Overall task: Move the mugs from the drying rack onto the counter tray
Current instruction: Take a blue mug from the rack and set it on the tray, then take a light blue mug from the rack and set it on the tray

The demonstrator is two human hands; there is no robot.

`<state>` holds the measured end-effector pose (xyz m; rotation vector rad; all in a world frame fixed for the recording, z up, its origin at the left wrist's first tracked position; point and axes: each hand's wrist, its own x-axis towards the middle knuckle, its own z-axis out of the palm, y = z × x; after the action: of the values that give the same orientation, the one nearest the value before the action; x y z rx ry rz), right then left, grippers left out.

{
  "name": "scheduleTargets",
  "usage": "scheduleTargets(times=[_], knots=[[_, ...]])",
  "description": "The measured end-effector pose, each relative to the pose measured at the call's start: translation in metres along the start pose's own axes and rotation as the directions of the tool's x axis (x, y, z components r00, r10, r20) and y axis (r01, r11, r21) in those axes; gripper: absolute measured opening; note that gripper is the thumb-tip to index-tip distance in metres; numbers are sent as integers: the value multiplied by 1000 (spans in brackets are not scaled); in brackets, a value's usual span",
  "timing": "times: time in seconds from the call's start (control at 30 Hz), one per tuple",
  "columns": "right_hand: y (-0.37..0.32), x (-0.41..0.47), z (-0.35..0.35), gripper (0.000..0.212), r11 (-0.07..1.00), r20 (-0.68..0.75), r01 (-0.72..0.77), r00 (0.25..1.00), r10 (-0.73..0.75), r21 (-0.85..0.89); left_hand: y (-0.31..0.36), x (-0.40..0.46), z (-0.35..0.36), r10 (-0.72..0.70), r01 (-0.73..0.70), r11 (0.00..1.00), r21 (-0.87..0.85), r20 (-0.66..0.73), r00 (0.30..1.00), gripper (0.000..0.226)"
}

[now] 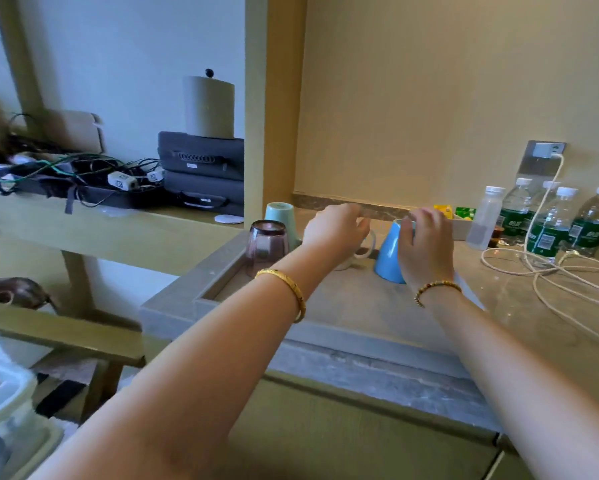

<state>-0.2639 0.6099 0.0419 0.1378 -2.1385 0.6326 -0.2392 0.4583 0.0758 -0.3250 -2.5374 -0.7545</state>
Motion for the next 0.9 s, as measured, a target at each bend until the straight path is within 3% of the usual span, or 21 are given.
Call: scheduleTargets(times=[0.2, 0.33, 0.53, 0.6, 0.7, 0.8, 0.9], knots=[[-114, -43, 34, 26, 968, -26, 205, 979, -203, 142, -77, -72, -101, -63, 83, 994, 72, -245, 967, 22], [-205, -84, 58, 27, 920, -17, 298, 952, -304, 255, -151, -137, -169, -207, 254, 963, 90, -357, 911, 23], [-334, -170, 92, 35, 772, 33, 459, 851, -524, 440, -259, -252, -235, -468, 542, 835, 93, -397, 790, 25], [-363, -200, 108, 32, 724, 114, 474, 793, -598, 500, -290, -285, -247, -547, 627, 773, 96, -401, 735, 22], [-395, -240, 135, 31, 716, 348, 392, 675, -650, 578, -331, -326, -254, -659, 727, 680, 99, -351, 665, 22], [-418, -273, 159, 31, 736, 565, 311, 486, -666, 601, -363, -360, -251, -753, 787, 609, 98, -241, 613, 25], [-435, -301, 174, 37, 785, 741, 242, 260, -619, 570, -388, -390, -244, -815, 821, 527, 221, -143, 562, 48]])
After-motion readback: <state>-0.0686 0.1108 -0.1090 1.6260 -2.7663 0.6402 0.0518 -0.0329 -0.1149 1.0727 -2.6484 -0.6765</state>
